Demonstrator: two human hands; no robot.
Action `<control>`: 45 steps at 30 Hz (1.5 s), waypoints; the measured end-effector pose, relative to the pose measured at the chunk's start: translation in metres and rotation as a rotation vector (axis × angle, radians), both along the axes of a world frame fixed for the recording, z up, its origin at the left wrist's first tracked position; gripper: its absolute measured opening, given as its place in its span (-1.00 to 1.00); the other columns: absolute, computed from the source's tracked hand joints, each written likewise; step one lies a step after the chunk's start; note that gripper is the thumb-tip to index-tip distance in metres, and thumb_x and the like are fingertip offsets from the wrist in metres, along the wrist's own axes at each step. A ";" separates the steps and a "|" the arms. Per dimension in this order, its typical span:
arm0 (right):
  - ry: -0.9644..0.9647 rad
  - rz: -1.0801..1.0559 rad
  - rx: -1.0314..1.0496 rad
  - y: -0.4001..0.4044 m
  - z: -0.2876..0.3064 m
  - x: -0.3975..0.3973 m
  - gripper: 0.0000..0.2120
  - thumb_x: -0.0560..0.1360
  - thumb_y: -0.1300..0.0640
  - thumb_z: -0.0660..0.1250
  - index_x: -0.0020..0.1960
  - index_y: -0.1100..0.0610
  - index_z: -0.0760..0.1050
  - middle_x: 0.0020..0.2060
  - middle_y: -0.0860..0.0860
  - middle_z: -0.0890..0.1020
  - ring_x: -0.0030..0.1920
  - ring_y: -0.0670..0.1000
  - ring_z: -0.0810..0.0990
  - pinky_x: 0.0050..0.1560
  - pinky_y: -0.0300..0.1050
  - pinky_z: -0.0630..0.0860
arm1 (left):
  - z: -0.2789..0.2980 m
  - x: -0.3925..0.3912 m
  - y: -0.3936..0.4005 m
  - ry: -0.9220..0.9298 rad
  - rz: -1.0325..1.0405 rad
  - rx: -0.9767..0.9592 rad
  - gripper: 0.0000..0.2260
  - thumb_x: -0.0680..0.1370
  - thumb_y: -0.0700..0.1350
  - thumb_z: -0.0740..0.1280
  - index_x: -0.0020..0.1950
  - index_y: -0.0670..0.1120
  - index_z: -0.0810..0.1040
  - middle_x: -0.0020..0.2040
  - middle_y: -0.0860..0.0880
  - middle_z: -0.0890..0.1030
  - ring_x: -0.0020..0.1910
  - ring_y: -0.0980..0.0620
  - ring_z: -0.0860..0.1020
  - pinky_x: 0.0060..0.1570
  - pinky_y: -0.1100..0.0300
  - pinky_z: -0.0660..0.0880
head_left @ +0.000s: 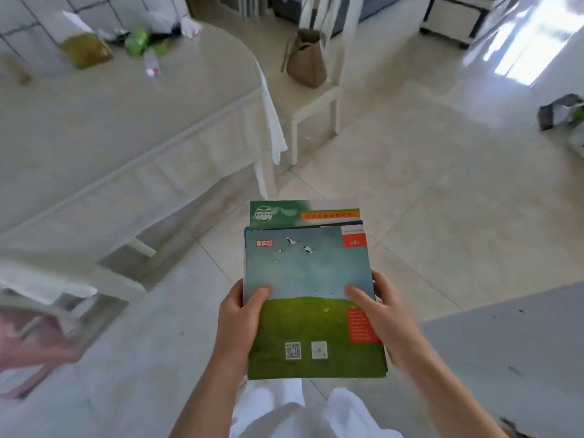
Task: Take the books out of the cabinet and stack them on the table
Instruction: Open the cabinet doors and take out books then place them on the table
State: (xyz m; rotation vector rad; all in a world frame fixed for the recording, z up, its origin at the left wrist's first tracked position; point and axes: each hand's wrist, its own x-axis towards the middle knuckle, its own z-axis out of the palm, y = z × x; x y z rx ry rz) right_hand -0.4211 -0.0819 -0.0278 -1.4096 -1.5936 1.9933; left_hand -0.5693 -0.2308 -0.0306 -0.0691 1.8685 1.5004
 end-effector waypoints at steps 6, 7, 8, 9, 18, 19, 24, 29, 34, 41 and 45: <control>-0.062 0.214 0.069 -0.036 -0.001 -0.142 -0.80 0.44 -0.05 0.36 0.03 -0.28 0.48 0.04 0.01 0.63 -0.05 0.08 0.67 0.04 0.19 0.60 | 0.007 -0.100 -0.061 0.138 0.246 -0.043 -0.67 0.52 0.00 0.39 0.22 0.09 0.38 0.05 0.02 0.60 -0.05 -0.02 0.63 -0.23 0.14 0.57; -0.071 0.239 0.088 -0.044 -0.003 -0.167 -0.81 0.40 -0.10 0.36 -0.01 -0.31 0.47 0.06 0.03 0.60 -0.02 0.09 0.66 0.05 0.19 0.59 | 0.008 -0.118 -0.071 0.147 0.271 -0.043 -0.67 0.51 0.00 0.40 0.22 0.09 0.37 0.06 0.00 0.61 -0.05 -0.03 0.63 -0.20 0.11 0.60; -0.072 0.265 0.108 -0.051 -0.007 -0.192 -0.82 0.38 -0.11 0.34 -0.02 -0.30 0.48 0.07 0.05 0.59 0.00 0.10 0.64 0.07 0.20 0.58 | 0.009 -0.137 -0.081 0.148 0.297 -0.037 -0.67 0.51 -0.01 0.40 0.21 0.09 0.38 0.05 -0.01 0.62 -0.05 -0.04 0.64 -0.17 0.08 0.61; -0.074 0.288 0.121 -0.059 -0.009 -0.217 -0.82 0.40 -0.10 0.34 -0.01 -0.26 0.48 0.08 0.07 0.58 0.01 0.11 0.63 0.07 0.21 0.57 | 0.010 -0.155 -0.090 0.147 0.325 -0.030 -0.68 0.51 -0.03 0.41 0.20 0.07 0.38 0.03 -0.01 0.63 -0.06 -0.04 0.65 -0.17 0.08 0.62; 0.024 0.512 0.228 -0.101 -0.001 -0.375 -0.64 0.56 0.20 0.28 0.19 -0.21 0.32 -0.01 -0.09 0.58 0.00 0.04 0.62 0.03 0.12 0.59 | 0.010 -0.283 -0.143 0.115 0.536 0.003 -0.74 0.50 -0.12 0.44 0.10 0.09 0.44 -0.04 -0.01 0.68 -0.15 0.03 0.69 -0.26 0.18 0.58; 0.031 0.537 0.236 -0.101 0.000 -0.387 -0.61 0.57 0.21 0.27 0.25 -0.20 0.30 -0.01 -0.11 0.57 -0.01 0.02 0.62 0.02 0.09 0.60 | 0.010 -0.292 -0.144 0.110 0.549 0.008 -0.73 0.50 -0.11 0.44 0.11 0.08 0.45 -0.03 -0.01 0.68 -0.15 0.04 0.69 -0.27 0.20 0.58; 0.026 0.668 0.300 -0.093 -0.007 -0.458 -0.57 0.55 0.22 0.28 0.26 -0.23 0.33 0.03 -0.16 0.60 0.01 -0.03 0.63 0.03 0.08 0.60 | 0.001 -0.346 -0.146 0.093 0.632 -0.001 -0.71 0.50 -0.10 0.44 0.15 0.06 0.45 0.03 -0.03 0.67 -0.06 0.00 0.67 -0.20 0.16 0.58; 0.058 0.781 0.375 -0.071 -0.024 -0.541 -0.56 0.54 0.23 0.30 0.34 -0.10 0.36 0.06 -0.22 0.59 -0.01 -0.20 0.60 -0.03 -0.26 0.56 | -0.010 -0.408 -0.126 0.119 0.702 -0.012 -0.67 0.49 -0.13 0.45 0.19 0.02 0.42 0.06 0.02 0.63 -0.01 0.03 0.64 -0.23 0.23 0.56; 0.020 0.889 0.382 -0.038 -0.021 -0.641 -0.45 0.52 0.16 0.35 0.42 -0.06 0.23 -0.03 -0.19 0.51 -0.08 -0.21 0.52 -0.20 -0.38 0.44 | -0.011 -0.485 -0.099 0.067 0.804 0.020 -0.70 0.49 -0.12 0.46 0.08 0.15 0.41 0.04 0.06 0.62 -0.04 -0.03 0.65 -0.21 0.07 0.61; -0.042 0.991 0.393 0.001 -0.014 -0.764 -0.60 0.42 0.12 0.46 0.24 0.09 0.49 0.00 -0.02 0.64 -0.10 -0.01 0.63 -0.12 -0.10 0.56 | -0.009 -0.588 -0.078 0.091 0.831 0.108 -0.63 0.47 -0.27 0.45 0.20 -0.08 0.42 0.03 -0.06 0.66 -0.22 0.04 0.70 -0.34 0.16 0.62; 0.046 1.030 0.352 0.008 -0.014 -0.821 -0.71 0.38 0.25 0.49 0.05 0.10 0.54 -0.15 -0.09 0.63 -0.20 -0.10 0.61 -0.37 -0.40 0.46 | -0.015 -0.645 -0.087 0.157 0.740 0.092 -0.64 0.46 -0.32 0.44 0.21 -0.14 0.48 0.06 -0.04 0.66 -0.12 0.05 0.68 -0.28 0.25 0.59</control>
